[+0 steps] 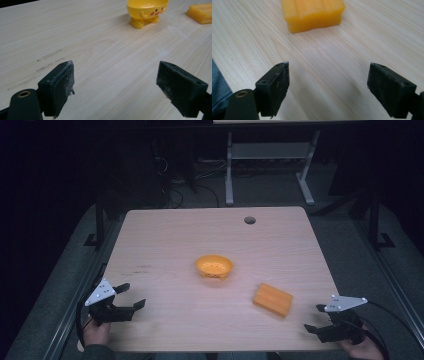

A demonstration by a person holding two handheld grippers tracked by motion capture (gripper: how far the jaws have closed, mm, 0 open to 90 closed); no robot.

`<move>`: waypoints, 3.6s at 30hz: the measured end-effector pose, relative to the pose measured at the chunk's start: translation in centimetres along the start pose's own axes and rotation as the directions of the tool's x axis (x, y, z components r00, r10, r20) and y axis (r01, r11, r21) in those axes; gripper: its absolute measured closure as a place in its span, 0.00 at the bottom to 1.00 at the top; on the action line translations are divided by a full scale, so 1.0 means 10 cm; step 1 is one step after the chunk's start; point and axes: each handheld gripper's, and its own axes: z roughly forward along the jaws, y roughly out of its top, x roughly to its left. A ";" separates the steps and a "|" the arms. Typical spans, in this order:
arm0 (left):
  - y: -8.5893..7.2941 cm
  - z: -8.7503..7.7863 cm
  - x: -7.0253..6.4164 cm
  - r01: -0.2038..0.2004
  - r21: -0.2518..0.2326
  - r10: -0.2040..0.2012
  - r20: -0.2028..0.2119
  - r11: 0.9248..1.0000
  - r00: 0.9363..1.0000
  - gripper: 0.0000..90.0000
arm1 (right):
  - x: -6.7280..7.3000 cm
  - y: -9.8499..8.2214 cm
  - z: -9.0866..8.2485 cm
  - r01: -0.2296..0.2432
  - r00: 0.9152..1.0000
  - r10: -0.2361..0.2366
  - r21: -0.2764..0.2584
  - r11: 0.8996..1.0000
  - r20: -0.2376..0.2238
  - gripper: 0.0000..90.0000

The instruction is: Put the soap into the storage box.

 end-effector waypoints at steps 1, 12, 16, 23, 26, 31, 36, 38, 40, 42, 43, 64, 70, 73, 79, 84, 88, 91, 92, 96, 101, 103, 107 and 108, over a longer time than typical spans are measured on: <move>0.00 0.00 0.00 -0.002 0.001 0.002 -0.001 1.000 1.000 0.16 | 0.00 0.00 0.00 0.000 1.000 0.000 0.000 1.000 0.000 0.19; 0.00 -0.01 -0.01 0.010 -0.005 -0.010 0.000 1.000 1.000 0.16 | 0.02 0.19 0.01 0.024 0.999 -0.023 0.036 0.999 -0.030 0.18; 0.00 0.00 -0.01 0.008 -0.006 -0.008 0.002 1.000 1.000 0.16 | 0.02 0.26 0.02 0.039 0.999 -0.037 0.041 0.998 -0.040 0.18; -0.01 -0.01 0.01 0.004 -0.003 -0.004 -0.002 1.000 1.000 0.16 | 0.01 0.36 0.02 0.040 0.998 -0.038 0.050 0.998 -0.045 0.16; -0.01 -0.01 0.01 0.004 -0.002 -0.004 -0.003 1.000 1.000 0.16 | 0.02 0.44 0.02 0.049 0.998 -0.046 0.057 0.997 -0.053 0.16; -0.01 -0.01 0.01 0.017 -0.008 -0.017 -0.001 1.000 1.000 0.16 | 0.04 0.51 0.04 0.072 0.996 -0.069 0.062 0.995 -0.059 0.16; -0.01 -0.01 0.02 0.007 -0.009 -0.008 -0.005 1.000 1.000 0.16 | 0.05 0.61 0.10 0.089 0.994 -0.084 0.073 0.993 -0.073 0.16; -0.01 -0.01 0.01 0.017 -0.020 -0.017 -0.005 1.000 1.000 0.16 | 0.06 0.66 0.12 0.103 0.993 -0.098 0.078 0.992 -0.072 0.16; -0.01 -0.01 0.01 0.020 -0.018 -0.020 -0.005 1.000 1.000 0.16 | 0.07 0.70 0.13 0.110 0.992 -0.104 0.082 0.991 -0.076 0.16; -0.01 -0.01 0.01 0.018 -0.018 -0.019 -0.003 1.000 1.000 0.16 | 0.08 0.78 0.14 0.132 0.989 -0.125 0.093 0.987 -0.075 0.16; -0.01 -0.01 0.01 0.018 -0.018 -0.019 -0.003 1.000 1.000 0.16 | 0.08 0.78 0.14 0.132 0.989 -0.125 0.093 0.987 -0.075 0.16; -0.01 -0.02 0.02 0.014 -0.016 -0.014 -0.002 1.000 1.000 0.16 | 0.15 1.15 0.38 0.225 0.971 -0.210 0.137 0.965 -0.116 0.16; -0.01 -0.02 0.02 0.012 -0.016 -0.012 -0.003 1.000 1.000 0.16 | 0.15 1.17 0.47 0.237 0.968 -0.219 0.158 0.959 -0.124 0.16; -0.01 -0.01 0.02 0.015 -0.016 -0.015 -0.002 1.000 1.000 0.16 | 0.15 1.19 0.51 0.236 0.968 -0.218 0.159 0.959 -0.126 0.16; -0.01 -0.02 0.02 0.013 -0.017 -0.013 -0.001 1.000 1.000 0.16 | 0.14 1.23 0.59 0.237 0.968 -0.216 0.180 0.955 -0.132 0.16; -0.01 -0.02 0.02 0.012 -0.017 -0.012 -0.001 1.000 1.000 0.16 | 0.16 1.25 0.67 0.249 0.965 -0.224 0.206 0.946 -0.138 0.16; -0.01 -0.02 0.02 0.013 -0.017 -0.013 -0.001 1.000 1.000 0.16 | 0.15 1.26 0.71 0.250 0.964 -0.221 0.214 0.944 -0.147 0.16; -0.01 -0.01 0.02 0.013 -0.018 -0.013 0.000 1.000 1.000 0.16 | 0.14 1.27 0.75 0.249 0.964 -0.220 0.222 0.943 -0.149 0.16; -0.01 -0.01 0.02 0.013 -0.018 -0.013 0.000 1.000 1.000 0.16 | 0.14 1.27 0.75 0.248 0.964 -0.217 0.226 0.942 -0.152 0.16; -0.01 -0.02 0.02 0.012 -0.017 -0.012 0.000 1.000 1.000 0.16 | 0.14 1.28 0.81 0.253 0.963 -0.219 0.246 0.936 -0.159 0.16; -0.01 -0.01 0.02 0.014 -0.018 -0.014 0.001 1.000 1.000 0.16 | 0.13 1.28 0.86 0.256 0.962 -0.218 0.258 0.932 -0.165 0.16; -0.01 -0.02 0.02 0.013 -0.018 -0.013 0.001 1.000 1.000 0.16 | 0.13 1.29 0.88 0.259 0.961 -0.222 0.261 0.930 -0.166 0.16; -0.01 -0.02 0.02 0.014 -0.019 -0.014 0.002 1.000 1.000 0.16 | 0.13 1.29 0.91 0.258 0.961 -0.218 0.271 0.927 -0.169 0.16; -0.01 -0.02 0.02 0.014 -0.019 -0.014 0.002 1.000 1.000 0.16 | 0.13 1.29 0.91 0.259 0.961 -0.219 0.274 0.926 -0.168 0.16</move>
